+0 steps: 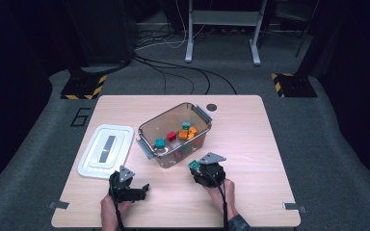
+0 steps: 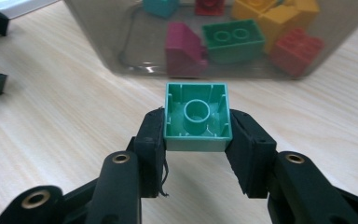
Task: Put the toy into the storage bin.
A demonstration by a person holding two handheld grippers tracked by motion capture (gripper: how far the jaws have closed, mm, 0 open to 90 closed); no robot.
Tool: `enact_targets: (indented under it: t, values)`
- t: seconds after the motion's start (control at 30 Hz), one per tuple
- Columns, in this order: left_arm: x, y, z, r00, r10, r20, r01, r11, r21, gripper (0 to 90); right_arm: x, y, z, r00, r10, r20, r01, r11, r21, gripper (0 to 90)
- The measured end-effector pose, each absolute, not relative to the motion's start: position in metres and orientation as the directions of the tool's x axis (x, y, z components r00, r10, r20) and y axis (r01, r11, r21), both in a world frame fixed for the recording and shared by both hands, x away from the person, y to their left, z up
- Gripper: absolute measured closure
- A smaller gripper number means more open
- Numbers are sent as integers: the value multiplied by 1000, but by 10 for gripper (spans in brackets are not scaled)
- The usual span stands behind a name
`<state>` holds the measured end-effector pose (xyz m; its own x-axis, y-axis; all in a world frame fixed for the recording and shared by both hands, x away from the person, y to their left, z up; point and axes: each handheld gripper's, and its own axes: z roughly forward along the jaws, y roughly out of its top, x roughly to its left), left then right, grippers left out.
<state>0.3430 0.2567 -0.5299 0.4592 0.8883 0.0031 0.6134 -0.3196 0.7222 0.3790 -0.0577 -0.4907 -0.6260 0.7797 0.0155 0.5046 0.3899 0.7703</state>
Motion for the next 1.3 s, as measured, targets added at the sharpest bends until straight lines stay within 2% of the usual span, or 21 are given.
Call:
enact_targets:
  t: [0.43, 0.7, 1.3]
  values:
    - [343, 257, -530, 459, 888, 5, 613, -321, 722, 46, 393, -82, -477, -570, 821, -13, 500, 360, 788, 582]
    - [343, 257, -530, 460, 888, 3, 613, -321, 722, 46, 403, -97, -457, -534, 845, -28, 487, 334, 807, 582]
    - [343, 257, -530, 459, 888, 1, 613, -318, 723, 46, 421, -103, -405, -544, 838, -42, 410, 309, 858, 582]
